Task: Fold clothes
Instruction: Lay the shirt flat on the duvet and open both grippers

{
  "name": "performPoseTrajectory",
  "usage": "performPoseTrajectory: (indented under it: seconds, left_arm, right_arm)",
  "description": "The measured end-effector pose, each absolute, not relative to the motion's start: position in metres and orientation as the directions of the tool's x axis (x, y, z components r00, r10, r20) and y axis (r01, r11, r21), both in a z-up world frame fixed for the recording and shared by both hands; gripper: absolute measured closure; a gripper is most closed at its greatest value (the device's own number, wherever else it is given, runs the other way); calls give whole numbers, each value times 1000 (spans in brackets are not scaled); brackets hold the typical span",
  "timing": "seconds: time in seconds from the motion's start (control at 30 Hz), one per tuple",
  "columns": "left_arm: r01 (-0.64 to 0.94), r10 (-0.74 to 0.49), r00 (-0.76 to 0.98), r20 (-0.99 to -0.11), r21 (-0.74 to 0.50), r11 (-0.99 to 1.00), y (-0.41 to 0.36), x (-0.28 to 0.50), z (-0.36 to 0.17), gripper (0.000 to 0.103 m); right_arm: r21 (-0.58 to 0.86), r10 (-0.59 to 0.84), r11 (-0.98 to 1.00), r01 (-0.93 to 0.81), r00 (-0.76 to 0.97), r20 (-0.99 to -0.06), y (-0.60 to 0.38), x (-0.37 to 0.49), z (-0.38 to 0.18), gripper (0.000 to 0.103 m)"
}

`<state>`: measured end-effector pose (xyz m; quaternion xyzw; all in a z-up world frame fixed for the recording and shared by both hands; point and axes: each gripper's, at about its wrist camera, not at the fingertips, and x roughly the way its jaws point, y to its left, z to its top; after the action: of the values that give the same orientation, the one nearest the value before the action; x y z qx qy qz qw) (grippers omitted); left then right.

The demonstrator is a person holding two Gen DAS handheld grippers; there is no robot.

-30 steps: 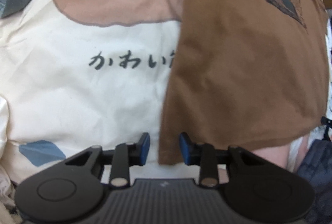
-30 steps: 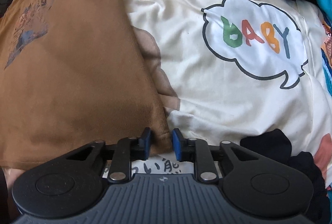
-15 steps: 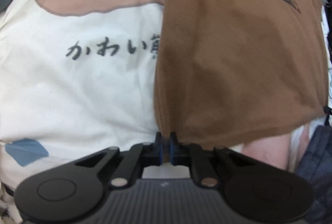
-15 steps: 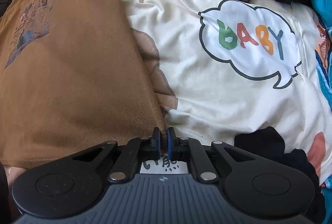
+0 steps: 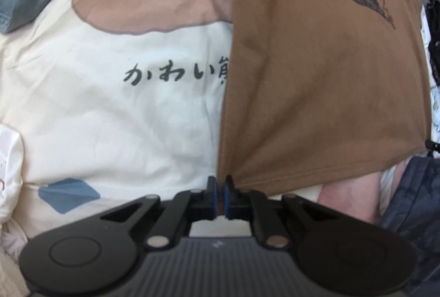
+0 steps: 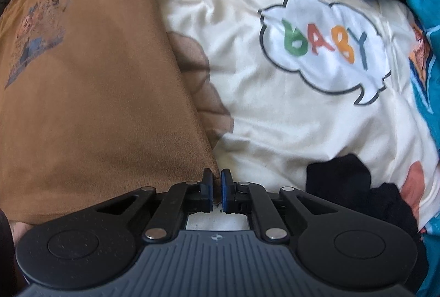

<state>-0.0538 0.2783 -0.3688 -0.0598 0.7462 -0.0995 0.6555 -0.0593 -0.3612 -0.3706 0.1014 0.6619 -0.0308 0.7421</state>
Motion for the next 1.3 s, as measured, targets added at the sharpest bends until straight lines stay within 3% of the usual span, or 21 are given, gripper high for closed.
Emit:
performPoseTrajectory:
  seconds: [0.27,0.3,0.37,0.47,0.53,0.73,0.9,1.07,1.17,1.3]
  left_arm:
    - [16,-178,-169,-970,-183,983,288,-45,-397,93]
    - [20,-162,-174,-971,-168,986,287,-42,-398,91]
    - [33,-140,-170,-975,-148,988,284,-36,-393,88]
    - [46,-133,-136,-982,-141,989,286,-29,-374,61]
    - [33,-138,-110,-984,-143,989,294,-23,-359,50]
    - [33,-120,-30,-992,-121,992,318,7,-310,50]
    - [39,-113,58,-992,-111,993,277,29,-272,47]
    - [80,-109,135,-985,-99,992,257,51,-221,37]
    - [118,-112,165,-980,-94,989,245,61,-201,37]
    - [144,-133,187,-973,-107,984,231,72,-181,37]
  right_arm:
    - [117,97,969,216,101,-990,-360,-62,-390,97]
    - [122,101,965,232,104,-990,-362,-62,-390,96]
    - [114,92,967,228,105,-990,-362,-63,-382,82]
    - [106,73,967,232,147,-986,-365,-68,-357,66]
    - [113,71,963,244,174,-982,-370,-71,-341,65]
    - [145,83,962,232,257,-963,-380,-67,-296,65]
    - [184,107,961,205,339,-935,-384,-46,-256,64]
    - [217,129,959,183,403,-906,-378,-25,-215,56]
    - [217,132,963,159,424,-896,-369,-17,-194,50]
    - [213,136,969,128,444,-886,-356,-10,-175,50]
